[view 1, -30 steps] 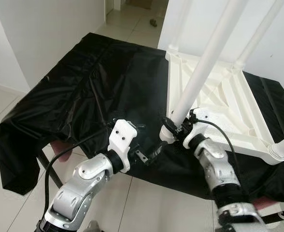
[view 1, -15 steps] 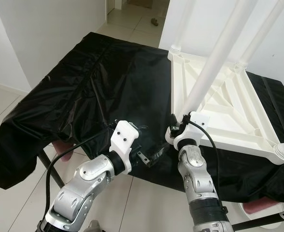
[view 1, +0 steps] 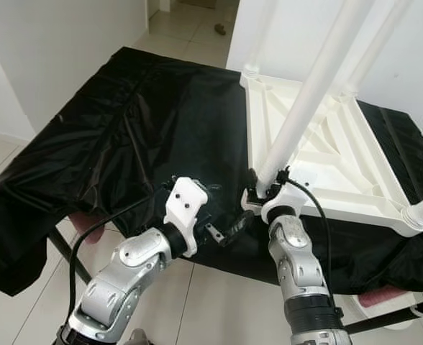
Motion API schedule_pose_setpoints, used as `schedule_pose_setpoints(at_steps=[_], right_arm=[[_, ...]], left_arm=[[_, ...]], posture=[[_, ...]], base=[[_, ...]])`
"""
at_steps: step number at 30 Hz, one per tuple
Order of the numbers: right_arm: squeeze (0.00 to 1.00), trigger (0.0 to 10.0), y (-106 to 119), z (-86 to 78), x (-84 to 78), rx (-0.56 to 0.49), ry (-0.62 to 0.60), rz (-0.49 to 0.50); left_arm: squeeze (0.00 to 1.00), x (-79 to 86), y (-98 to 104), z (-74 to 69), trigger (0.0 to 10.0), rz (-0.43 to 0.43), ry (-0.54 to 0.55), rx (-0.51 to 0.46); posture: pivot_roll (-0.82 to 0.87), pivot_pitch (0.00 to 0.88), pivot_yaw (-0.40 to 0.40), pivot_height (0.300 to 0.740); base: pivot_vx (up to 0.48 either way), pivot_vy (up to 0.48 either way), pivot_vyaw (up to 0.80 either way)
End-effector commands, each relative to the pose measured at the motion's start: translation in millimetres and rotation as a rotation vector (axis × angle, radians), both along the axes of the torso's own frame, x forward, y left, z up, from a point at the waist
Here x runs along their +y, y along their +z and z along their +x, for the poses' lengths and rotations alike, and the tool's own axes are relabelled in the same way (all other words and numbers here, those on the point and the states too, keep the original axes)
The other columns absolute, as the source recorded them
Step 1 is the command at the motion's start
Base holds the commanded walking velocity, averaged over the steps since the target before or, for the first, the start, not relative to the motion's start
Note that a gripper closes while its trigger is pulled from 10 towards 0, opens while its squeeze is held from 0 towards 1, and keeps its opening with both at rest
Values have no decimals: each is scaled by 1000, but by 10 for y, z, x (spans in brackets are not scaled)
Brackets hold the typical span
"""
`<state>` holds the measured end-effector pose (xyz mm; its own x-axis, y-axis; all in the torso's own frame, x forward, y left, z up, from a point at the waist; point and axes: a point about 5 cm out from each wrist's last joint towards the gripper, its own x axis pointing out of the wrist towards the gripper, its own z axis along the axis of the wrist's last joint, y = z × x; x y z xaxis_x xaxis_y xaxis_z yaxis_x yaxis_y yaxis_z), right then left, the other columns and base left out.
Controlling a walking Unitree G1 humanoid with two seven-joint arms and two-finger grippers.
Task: Building children table
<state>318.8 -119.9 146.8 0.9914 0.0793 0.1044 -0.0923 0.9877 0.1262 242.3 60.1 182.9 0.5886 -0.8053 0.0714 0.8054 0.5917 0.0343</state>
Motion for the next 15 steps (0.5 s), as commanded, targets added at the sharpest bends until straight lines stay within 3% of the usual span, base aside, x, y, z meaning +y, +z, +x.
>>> schedule_pose_setpoints(at_steps=[1,2,5,6,8,11,15], right_arm=[[0,10000,7,7,-9,1,39,9],[0,10000,17,16,-38,-8,116,-4],[0,10000,19,32,-106,-14,187,-35],[0,10000,18,45,-194,-26,267,-98],[0,10000,18,45,-194,-26,267,-98],[0,10000,-17,84,-404,-29,491,-288],[0,10000,-19,146,-444,-18,573,-318]], left_arm=[[0,-23,-35,-10,10000,4,-27,12],[0,-23,-36,-11,10000,4,-25,13],[0,-24,-36,-12,10000,3,-24,13],[0,-24,-36,-11,10000,3,-23,14],[0,-24,-36,-11,10000,3,-23,14],[0,-21,-32,-2,10000,4,-25,13],[0,-21,-23,8,10000,6,-28,8]], posture=[[113,84,-126,740],[114,87,-128,740],[115,87,-127,740],[115,86,-126,740],[115,86,-126,740],[115,77,-118,740],[117,74,-116,740]], base=[[0,0,0],[0,0,0],[0,0,0],[0,0,0],[0,0,0],[0,0,0],[0,0,0]])
